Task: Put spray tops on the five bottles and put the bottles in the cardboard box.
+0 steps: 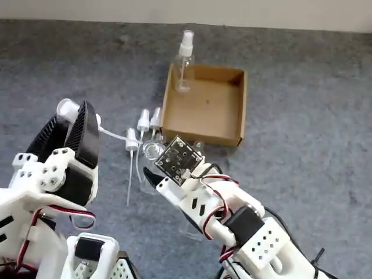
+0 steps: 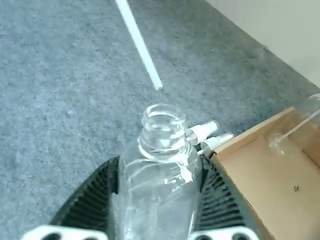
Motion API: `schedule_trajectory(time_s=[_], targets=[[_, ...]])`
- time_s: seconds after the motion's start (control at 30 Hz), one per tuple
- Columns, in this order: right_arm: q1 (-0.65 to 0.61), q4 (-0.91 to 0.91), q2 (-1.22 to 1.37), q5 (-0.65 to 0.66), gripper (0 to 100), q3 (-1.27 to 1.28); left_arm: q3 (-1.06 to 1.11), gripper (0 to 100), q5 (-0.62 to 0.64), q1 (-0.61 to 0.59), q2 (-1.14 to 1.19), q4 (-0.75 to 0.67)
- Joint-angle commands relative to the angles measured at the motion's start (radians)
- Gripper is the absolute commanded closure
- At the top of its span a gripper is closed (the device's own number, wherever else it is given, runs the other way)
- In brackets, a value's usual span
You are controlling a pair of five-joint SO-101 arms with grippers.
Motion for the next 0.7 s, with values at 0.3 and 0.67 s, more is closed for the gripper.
schedule_trajectory(time_s=[0.3, 0.67], targets=[[-0.008, 0.001, -0.022, -0.003, 99.5, -0.012, 0.159, 100, 0.005, 0.094, 0.012, -0.153], [-0.004, 0.007, -0.03, -0.002, 99.5, -0.012, 0.283, 100, 0.003, 0.116, 0.01, -0.144]])
